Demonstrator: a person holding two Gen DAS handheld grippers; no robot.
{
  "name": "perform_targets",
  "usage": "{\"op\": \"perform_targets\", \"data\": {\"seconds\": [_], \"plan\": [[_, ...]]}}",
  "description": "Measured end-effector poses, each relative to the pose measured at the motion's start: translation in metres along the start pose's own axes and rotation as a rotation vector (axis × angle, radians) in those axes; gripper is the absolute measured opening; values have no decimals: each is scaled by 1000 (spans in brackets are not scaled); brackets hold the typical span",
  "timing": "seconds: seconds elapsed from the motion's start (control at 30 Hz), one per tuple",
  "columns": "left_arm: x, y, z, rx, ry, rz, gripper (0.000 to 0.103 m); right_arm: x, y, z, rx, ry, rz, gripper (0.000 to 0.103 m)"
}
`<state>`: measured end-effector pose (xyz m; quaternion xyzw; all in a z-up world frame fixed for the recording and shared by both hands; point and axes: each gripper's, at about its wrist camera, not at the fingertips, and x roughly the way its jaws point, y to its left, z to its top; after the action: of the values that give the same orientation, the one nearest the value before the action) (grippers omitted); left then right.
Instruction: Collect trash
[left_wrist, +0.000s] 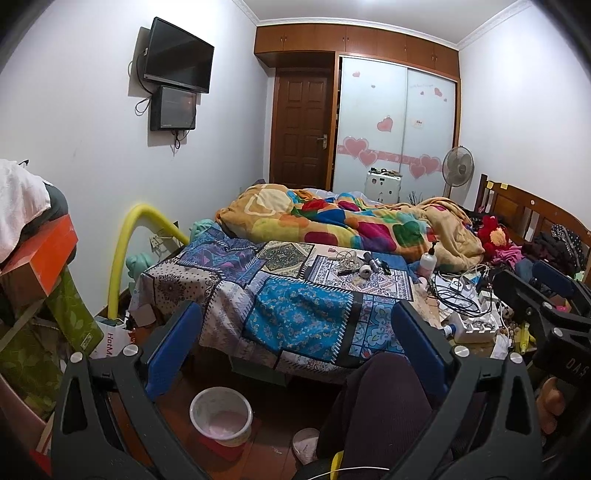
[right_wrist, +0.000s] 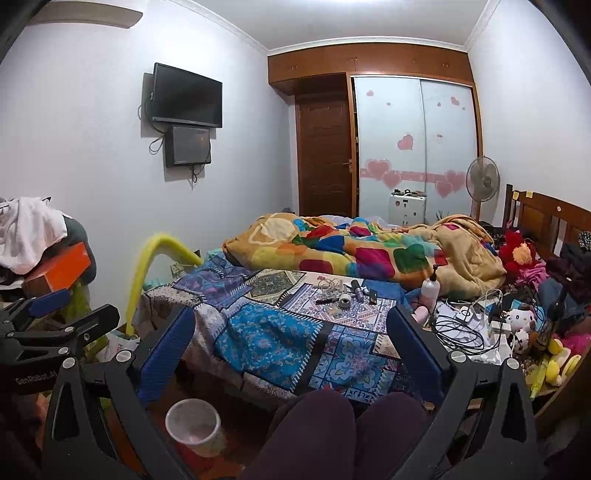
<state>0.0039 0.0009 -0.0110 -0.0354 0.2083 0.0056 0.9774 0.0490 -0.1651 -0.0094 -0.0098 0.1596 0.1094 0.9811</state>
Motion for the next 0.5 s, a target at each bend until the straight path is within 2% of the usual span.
{"op": "perform_targets", "data": {"seconds": [0.5], "plan": [[2, -1, -4, -1, 4, -1, 103, 1, 0, -3, -4, 6, 5, 103]]}}
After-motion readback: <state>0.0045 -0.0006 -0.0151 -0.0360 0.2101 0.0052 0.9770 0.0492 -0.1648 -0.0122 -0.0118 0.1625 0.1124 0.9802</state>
